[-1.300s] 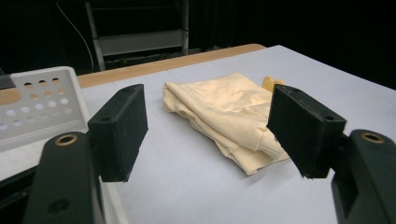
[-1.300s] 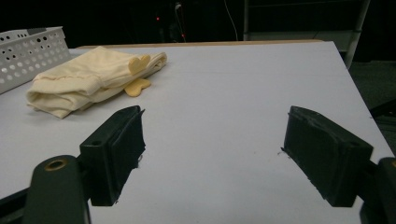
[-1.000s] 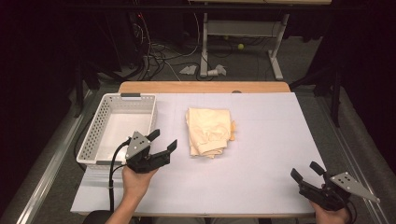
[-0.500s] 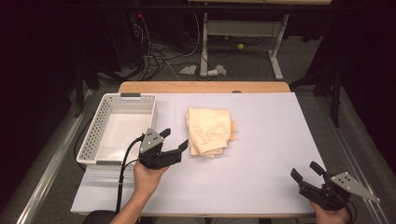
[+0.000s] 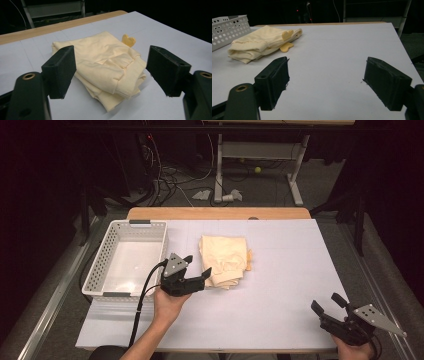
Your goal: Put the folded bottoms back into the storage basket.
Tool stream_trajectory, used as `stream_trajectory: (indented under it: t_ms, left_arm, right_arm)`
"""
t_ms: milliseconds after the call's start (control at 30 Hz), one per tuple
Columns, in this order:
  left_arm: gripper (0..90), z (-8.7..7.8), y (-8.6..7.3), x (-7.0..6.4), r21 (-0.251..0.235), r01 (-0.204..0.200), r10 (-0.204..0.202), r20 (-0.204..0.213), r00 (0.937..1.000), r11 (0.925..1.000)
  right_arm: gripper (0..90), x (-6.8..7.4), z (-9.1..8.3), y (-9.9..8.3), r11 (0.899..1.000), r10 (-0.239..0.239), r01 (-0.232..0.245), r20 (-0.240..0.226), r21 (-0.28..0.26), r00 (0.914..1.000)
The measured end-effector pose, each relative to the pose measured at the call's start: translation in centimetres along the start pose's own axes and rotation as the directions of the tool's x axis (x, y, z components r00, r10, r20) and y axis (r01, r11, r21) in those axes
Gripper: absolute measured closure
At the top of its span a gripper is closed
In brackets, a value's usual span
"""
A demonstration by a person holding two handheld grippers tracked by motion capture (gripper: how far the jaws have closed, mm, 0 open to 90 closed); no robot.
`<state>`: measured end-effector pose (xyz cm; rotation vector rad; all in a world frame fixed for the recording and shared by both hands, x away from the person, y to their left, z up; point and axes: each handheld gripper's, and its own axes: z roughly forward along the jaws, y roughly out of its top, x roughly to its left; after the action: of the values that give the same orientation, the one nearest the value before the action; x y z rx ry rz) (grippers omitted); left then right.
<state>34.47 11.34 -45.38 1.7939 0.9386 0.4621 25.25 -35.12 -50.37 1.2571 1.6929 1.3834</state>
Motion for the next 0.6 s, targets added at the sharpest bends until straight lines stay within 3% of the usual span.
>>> stream_trajectory:
  t_ms: [133,600]
  left_arm:
    - [20.9,0.8,0.2,0.1,0.048,0.014,-0.014,-0.002,0.9999,0.9987]
    - [20.9,2.8,1.5,0.1,0.138,0.018,-0.013,-0.033,0.9994,0.9903]
  right_arm:
    - [20.7,0.0,0.0,0.0,1.000,0.000,0.000,-0.001,0.001,1.0000]
    - [20.7,0.0,0.1,0.0,1.000,0.002,-0.002,-0.001,0.001,1.0000]
